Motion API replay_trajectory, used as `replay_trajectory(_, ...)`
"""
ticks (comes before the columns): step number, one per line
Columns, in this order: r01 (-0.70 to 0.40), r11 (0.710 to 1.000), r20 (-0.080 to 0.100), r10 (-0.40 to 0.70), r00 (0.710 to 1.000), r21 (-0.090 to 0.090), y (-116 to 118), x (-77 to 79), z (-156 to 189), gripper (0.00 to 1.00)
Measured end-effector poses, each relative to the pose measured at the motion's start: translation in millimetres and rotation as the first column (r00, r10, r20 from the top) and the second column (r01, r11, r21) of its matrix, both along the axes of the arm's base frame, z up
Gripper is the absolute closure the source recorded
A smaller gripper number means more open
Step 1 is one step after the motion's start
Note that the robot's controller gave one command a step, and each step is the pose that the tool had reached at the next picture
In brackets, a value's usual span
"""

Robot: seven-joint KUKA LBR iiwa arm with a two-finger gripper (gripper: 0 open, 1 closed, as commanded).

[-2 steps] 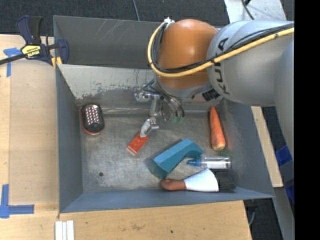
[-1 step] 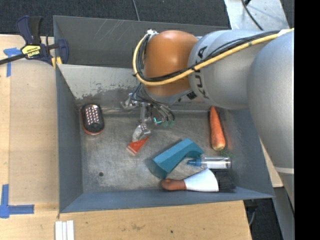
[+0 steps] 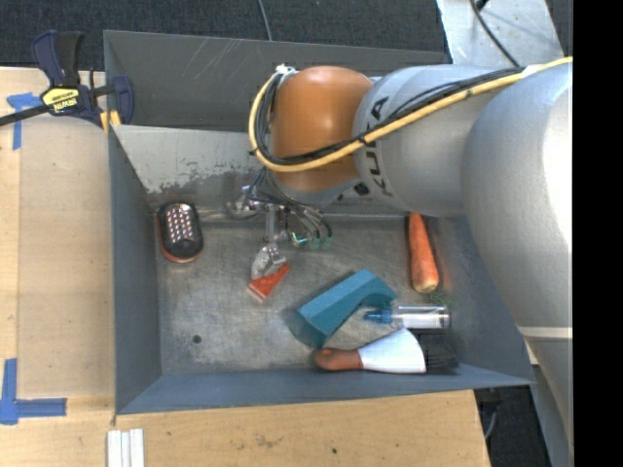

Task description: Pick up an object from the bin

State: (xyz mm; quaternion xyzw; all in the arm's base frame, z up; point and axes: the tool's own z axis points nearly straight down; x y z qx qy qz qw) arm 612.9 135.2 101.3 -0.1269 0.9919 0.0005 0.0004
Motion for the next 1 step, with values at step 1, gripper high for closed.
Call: replay_trajectory(1,-0.066,0.998,0.001,0.066,0.998,0.000,-45.1,-15.8,11.9,0.00)
